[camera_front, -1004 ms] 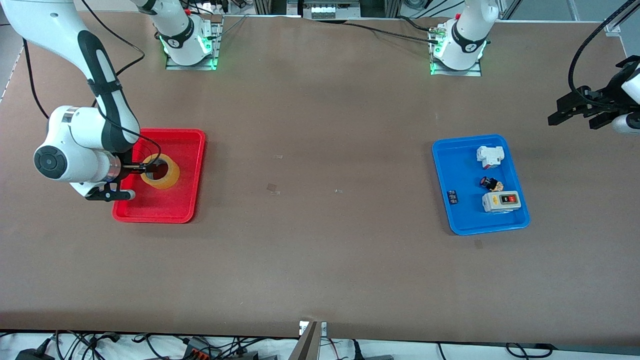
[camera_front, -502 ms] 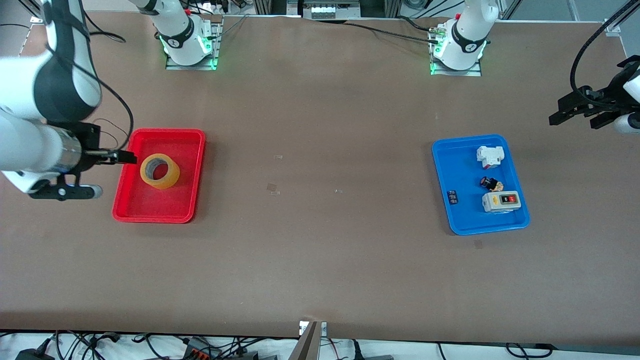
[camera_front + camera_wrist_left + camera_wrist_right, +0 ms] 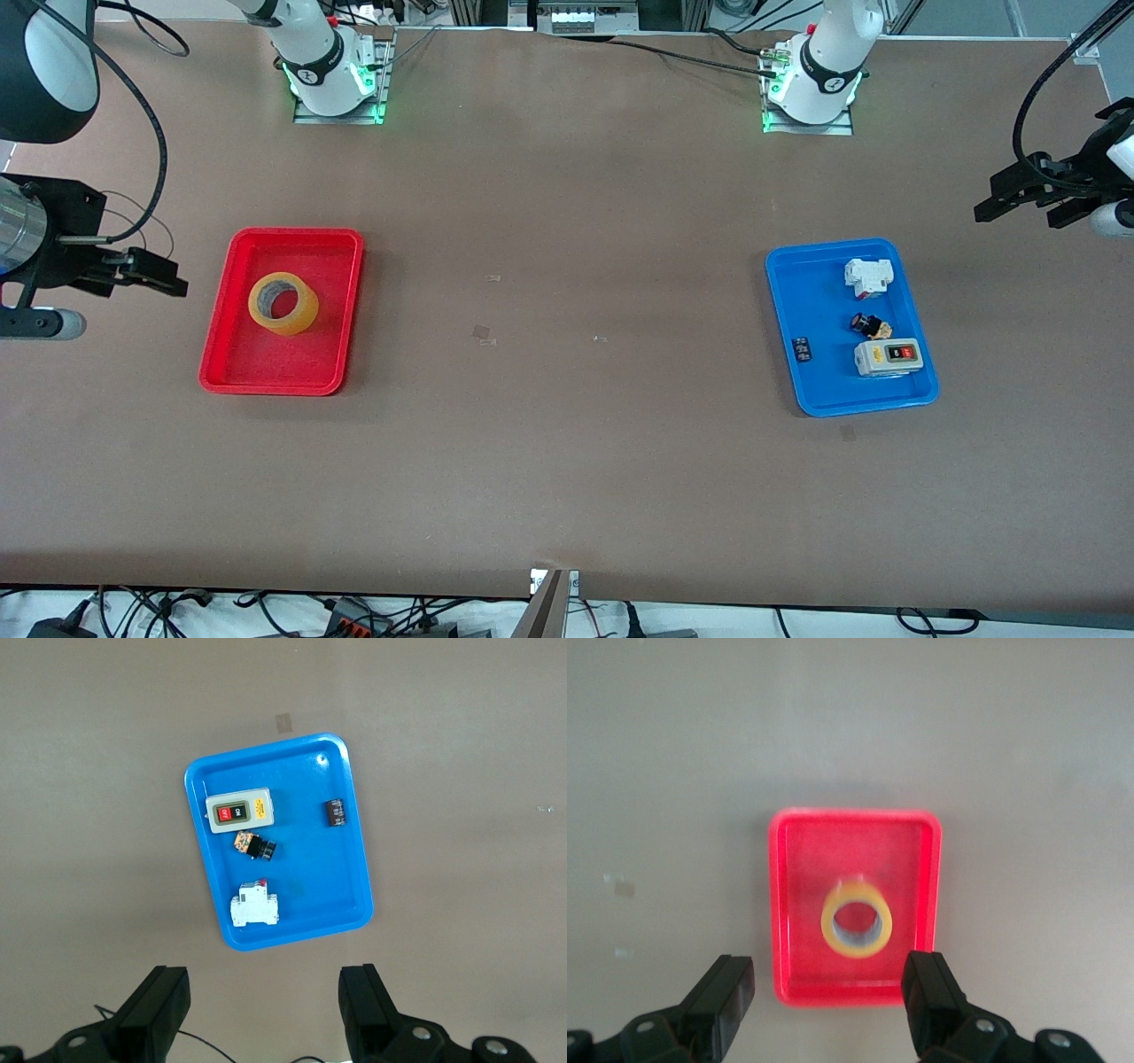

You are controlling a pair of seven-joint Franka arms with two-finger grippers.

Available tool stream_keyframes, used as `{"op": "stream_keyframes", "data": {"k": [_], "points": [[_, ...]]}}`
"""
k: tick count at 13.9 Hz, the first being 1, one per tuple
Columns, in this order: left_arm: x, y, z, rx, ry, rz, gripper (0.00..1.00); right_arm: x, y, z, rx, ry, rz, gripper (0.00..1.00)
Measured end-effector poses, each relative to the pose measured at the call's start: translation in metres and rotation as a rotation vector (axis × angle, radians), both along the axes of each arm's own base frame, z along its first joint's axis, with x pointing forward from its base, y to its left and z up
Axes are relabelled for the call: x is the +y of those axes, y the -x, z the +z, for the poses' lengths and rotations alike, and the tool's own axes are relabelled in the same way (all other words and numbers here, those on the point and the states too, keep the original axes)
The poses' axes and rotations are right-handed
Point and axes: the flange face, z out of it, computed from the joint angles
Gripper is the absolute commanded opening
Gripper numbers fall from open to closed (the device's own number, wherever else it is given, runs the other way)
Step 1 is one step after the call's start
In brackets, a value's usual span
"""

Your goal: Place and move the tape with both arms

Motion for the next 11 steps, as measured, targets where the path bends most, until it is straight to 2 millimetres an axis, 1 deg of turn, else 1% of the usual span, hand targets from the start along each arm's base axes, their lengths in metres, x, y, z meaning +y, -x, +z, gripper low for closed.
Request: {"op": "stream_keyframes", "data": {"k": [2,4,6,8,9,11], "points": [[0.000,0.000,0.000,0.000,0.000,0.001,1.00,0.000,-0.008,-0.005,-0.031,0.001,0.002,1.00],[0.000,0.000,0.000,0.000,0.000,0.001,1.00,-0.003,-0.012,-0.005,-0.053,-0.001,-0.002,1.00],[0.000,0.000,0.000,0.000,0.000,0.001,1.00,-0.019,-0.014,-0.004,-0.067,-0.023,-0.018,1.00],[0.000,0.000,0.000,0.000,0.000,0.001,1.00,-0.037,-0.012,0.001,-0.076,-0.041,-0.036,1.00],[0.000,0.000,0.000,0.000,0.000,0.001,1.00,-0.041,-0.010,0.005,-0.083,-0.044,-0.039,1.00],[0.000,0.000,0.000,0.000,0.000,0.001,1.00,-0.041,-0.004,0.011,-0.085,-0.045,-0.017,1.00]]}}
